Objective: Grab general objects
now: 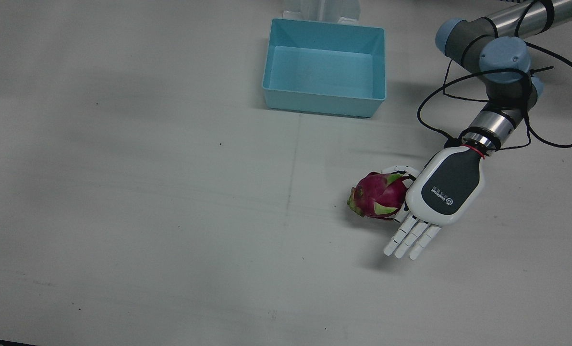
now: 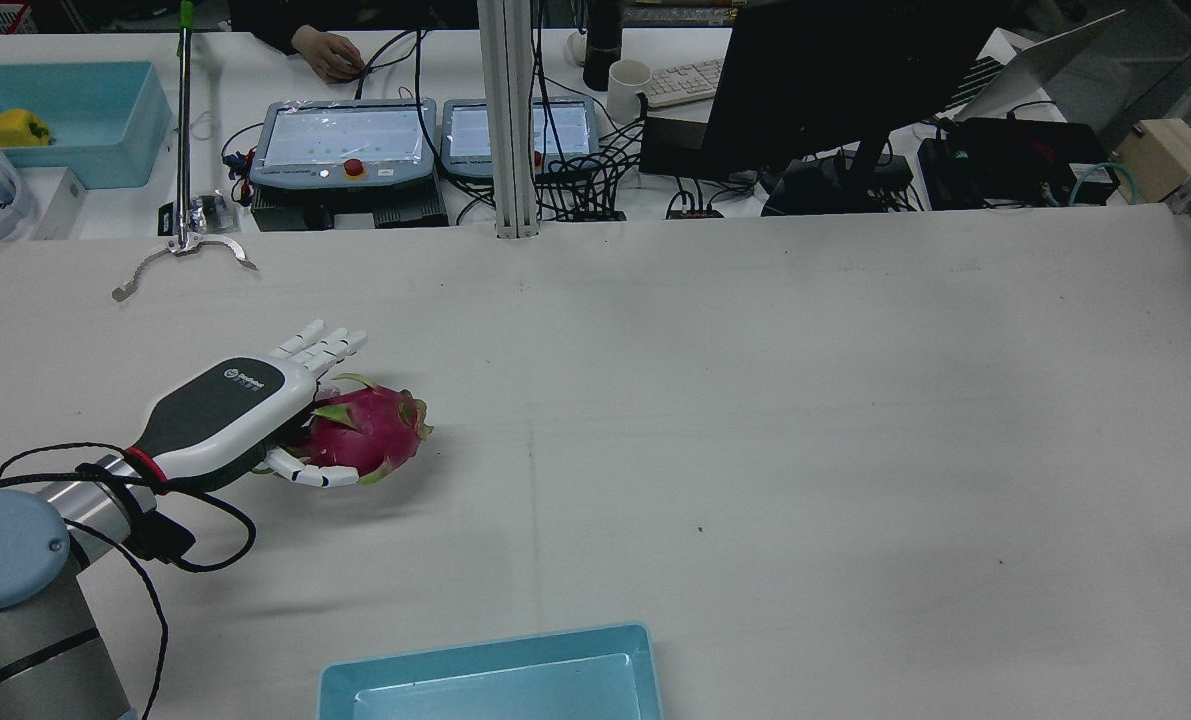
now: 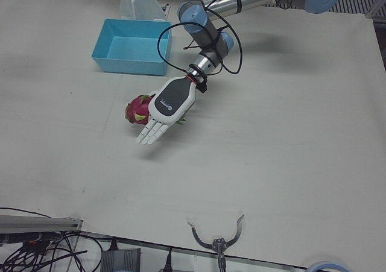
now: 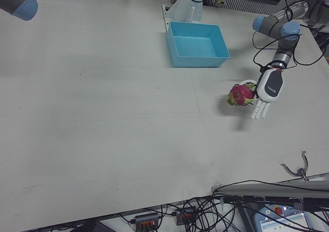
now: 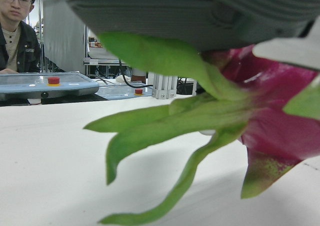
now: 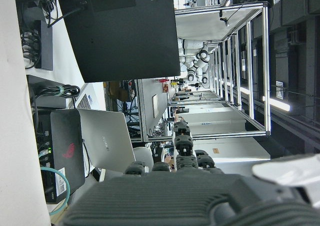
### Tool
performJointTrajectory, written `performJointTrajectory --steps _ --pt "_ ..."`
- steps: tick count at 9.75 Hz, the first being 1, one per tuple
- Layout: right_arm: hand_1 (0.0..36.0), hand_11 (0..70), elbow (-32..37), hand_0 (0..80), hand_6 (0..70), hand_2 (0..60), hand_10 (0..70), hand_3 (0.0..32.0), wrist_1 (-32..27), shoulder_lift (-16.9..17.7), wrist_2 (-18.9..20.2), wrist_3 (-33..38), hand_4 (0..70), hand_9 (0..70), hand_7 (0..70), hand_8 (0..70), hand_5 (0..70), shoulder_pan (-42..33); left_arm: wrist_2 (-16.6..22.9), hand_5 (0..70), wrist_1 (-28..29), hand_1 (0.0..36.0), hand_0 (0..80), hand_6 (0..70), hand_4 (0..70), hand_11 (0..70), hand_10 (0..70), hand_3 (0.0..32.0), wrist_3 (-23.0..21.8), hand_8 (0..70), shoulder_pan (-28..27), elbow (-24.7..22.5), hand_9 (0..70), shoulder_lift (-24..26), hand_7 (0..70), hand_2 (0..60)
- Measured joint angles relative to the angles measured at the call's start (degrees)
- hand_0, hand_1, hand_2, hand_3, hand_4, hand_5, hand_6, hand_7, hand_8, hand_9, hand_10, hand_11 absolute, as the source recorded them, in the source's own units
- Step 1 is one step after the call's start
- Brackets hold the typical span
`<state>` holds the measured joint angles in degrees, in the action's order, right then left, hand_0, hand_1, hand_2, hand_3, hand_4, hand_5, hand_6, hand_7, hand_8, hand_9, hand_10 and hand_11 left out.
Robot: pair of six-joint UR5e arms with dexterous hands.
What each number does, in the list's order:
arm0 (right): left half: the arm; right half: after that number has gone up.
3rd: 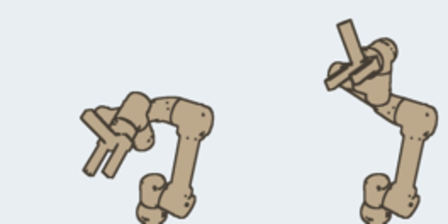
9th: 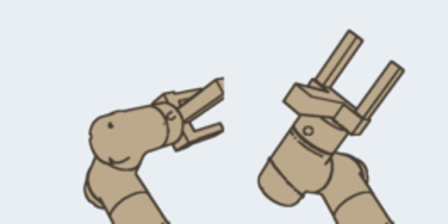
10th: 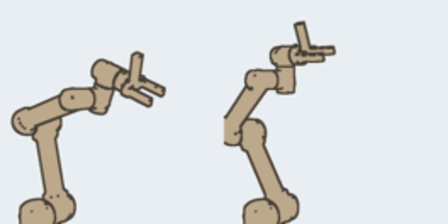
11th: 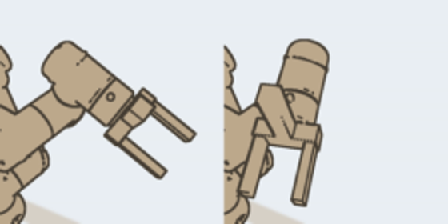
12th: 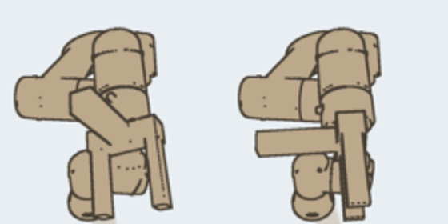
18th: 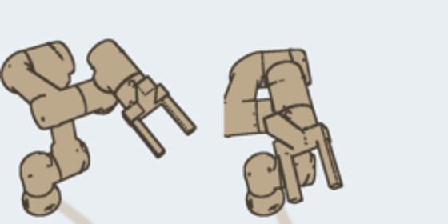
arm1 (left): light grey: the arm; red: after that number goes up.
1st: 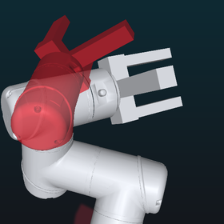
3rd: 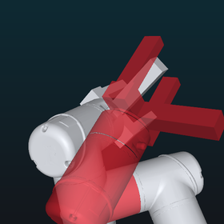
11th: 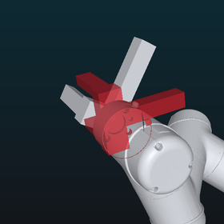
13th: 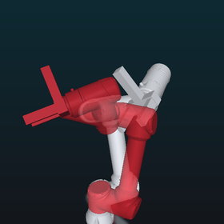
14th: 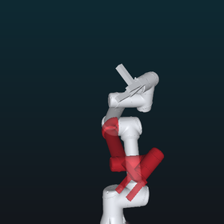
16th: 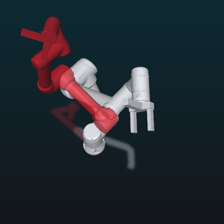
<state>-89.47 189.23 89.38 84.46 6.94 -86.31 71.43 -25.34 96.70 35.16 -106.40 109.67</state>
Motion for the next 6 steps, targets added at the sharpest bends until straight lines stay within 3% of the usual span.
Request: performJointTrajectory --steps 4,6 --pt "0.0 0.0 0.0 0.0 0.0 0.0 0.0 0.0 0.0 0.0 0.0 0.0 0.0 0.0 0.0 0.0 0.0 0.0 6.5 46.6 -1.9 7.7 4.0 6.3 30.9 4.6 3.7 0.0 -0.6 12.8 3.4 -7.0 1.5 0.0 12.7 58.9" --pt "0.0 0.0 0.0 0.0 0.0 0.0 0.0 0.0 0.0 0.0 0.0 0.0 0.0 0.0 0.0 0.0 0.0 0.0 13.3 47.4 -2.3 8.8 13.0 7.8 33.7 6.3 4.8 0.0 -0.7 13.5 5.6 -9.6 2.5 -0.3 16.1 57.8"
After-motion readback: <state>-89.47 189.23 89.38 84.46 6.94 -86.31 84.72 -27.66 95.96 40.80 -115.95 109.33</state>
